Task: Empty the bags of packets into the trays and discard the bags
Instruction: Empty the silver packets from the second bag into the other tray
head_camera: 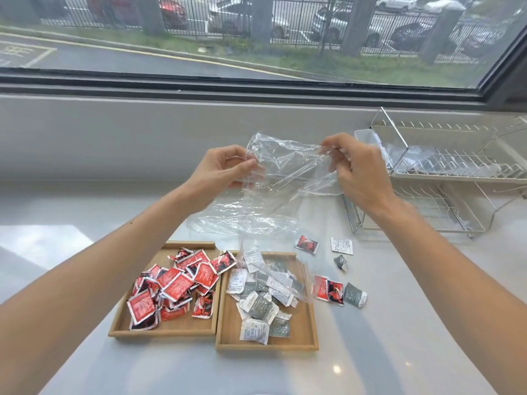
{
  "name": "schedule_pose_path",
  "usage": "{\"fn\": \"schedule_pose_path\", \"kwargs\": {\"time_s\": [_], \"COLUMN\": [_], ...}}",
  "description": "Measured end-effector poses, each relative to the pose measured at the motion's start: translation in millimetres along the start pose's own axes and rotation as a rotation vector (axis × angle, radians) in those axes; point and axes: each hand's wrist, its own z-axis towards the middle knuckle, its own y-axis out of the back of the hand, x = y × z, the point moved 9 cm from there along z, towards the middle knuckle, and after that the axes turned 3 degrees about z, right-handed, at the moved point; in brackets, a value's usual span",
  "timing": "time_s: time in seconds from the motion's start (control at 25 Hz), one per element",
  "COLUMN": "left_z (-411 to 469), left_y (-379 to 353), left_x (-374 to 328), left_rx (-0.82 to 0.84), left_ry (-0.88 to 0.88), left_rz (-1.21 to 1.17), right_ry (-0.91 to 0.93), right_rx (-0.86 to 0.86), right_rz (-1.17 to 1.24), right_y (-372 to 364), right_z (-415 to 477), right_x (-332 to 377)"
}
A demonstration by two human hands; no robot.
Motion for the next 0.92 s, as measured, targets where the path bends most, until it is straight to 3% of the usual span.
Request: {"fn": "schedule_pose_path", "kwargs": {"time_s": [0.16, 0.4, 0.56, 0.92], "left_z": [-3, -21, -18, 82], "left_y": [1, -3, 22, 115], "left_x": [3, 71, 98, 112], "left_rx": [-0.015, 0.235, 0.124, -0.119], "left_ry": [0.009, 0.340, 0.460, 0.485], "left_rz": [0.109, 0.329, 0.408, 1.168], "right_ry": [-0.056, -0.234, -0.374, -0.661], "right_rx": [-0.047, -0.139, -0.101, 0.004], "right_rz": [0.088, 0.214, 0.233, 0.282], "right_y": [4, -2, -27, -130], "right_z": [0, -4, -16, -38], "right_x": [-10, -52, -88, -167]}}
